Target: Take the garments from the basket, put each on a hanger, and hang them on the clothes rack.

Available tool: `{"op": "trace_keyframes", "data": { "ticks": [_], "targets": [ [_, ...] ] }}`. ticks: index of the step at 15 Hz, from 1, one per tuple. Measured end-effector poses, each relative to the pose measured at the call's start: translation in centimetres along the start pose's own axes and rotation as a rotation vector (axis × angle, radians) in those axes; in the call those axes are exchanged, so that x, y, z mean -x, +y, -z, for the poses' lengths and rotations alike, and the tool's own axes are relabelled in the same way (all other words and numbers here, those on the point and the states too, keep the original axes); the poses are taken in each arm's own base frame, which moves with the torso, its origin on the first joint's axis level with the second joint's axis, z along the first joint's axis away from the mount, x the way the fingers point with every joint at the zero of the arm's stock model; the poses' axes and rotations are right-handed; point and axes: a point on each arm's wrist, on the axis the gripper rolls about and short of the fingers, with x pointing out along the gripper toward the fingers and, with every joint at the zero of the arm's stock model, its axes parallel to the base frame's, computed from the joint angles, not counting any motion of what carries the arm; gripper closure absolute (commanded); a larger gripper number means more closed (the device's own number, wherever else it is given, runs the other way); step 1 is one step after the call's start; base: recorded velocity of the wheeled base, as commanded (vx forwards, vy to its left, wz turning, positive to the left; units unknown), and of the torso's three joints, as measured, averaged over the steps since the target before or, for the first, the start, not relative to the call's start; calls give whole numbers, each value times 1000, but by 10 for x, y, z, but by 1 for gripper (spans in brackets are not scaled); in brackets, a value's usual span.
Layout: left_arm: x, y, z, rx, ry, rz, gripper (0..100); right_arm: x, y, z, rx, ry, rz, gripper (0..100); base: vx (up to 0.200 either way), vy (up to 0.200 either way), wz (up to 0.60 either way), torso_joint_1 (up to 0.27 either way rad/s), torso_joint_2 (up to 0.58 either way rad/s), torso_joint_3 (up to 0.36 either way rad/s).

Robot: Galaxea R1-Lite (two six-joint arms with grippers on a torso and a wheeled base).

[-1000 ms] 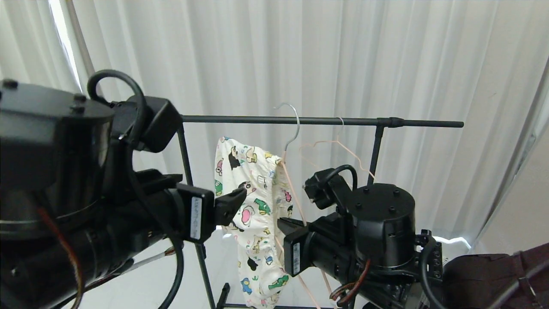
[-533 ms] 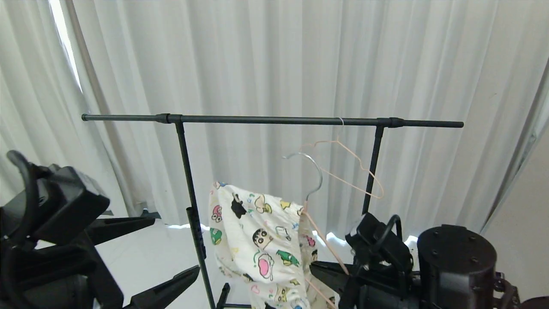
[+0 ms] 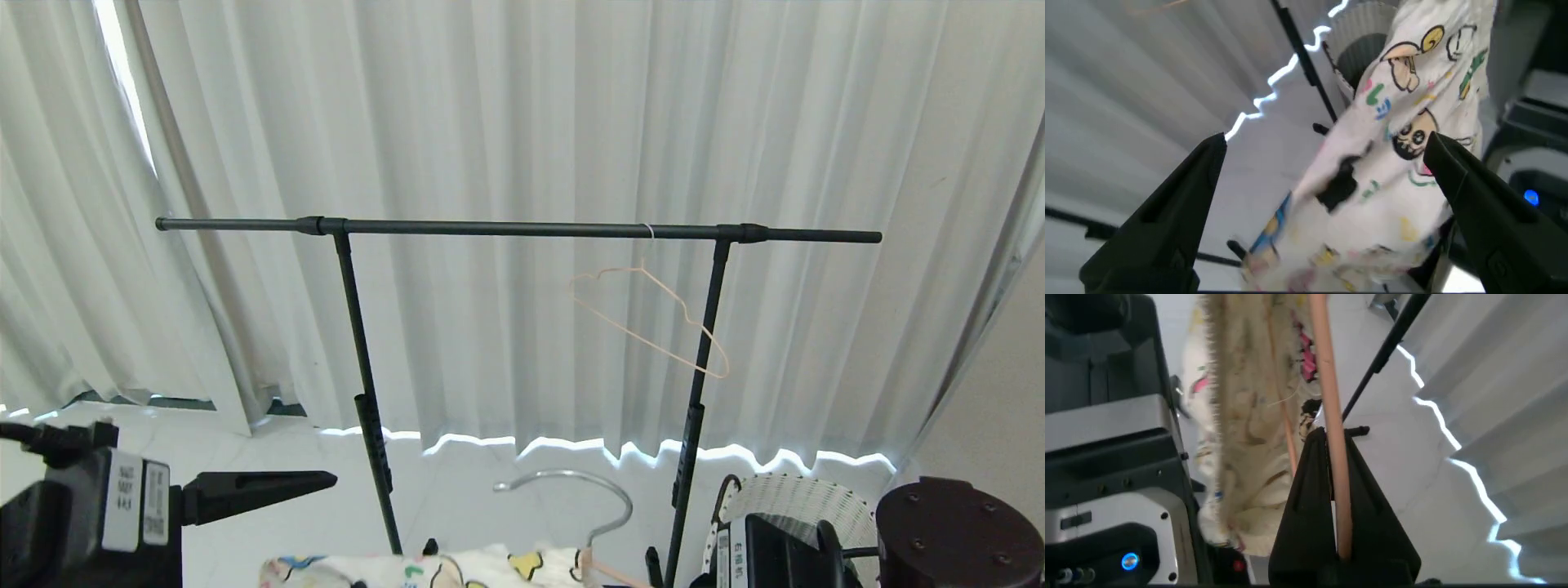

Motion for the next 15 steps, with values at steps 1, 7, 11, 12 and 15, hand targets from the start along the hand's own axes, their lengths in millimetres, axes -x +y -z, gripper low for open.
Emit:
{"op": "trace_keyframes", "data": {
  "ticks": [1, 7, 11, 12, 15],
  "targets": [
    [-2, -2, 4, -32, 1, 42, 0, 0, 2, 0, 8, 1, -11, 100, 0, 0, 0, 0, 0, 0],
    [-22, -8, 4, -92, 31, 195, 0, -4, 12, -2, 31, -3, -52, 100, 0, 0, 0, 0, 0, 0],
    [-32, -10, 5, -92, 60, 235, 0, -8, 15, -8, 40, -22, -61, 100, 0, 0, 0, 0, 0, 0],
    [-33, -10, 5, -90, 65, 238, 100, -9, 15, -10, 41, -26, -63, 100, 0, 0, 0, 0, 0, 0],
    [-35, -10, 7, -86, 78, 245, 100, -9, 15, -11, 44, -31, -63, 100, 0, 0, 0, 0, 0, 0]
  ]
}}
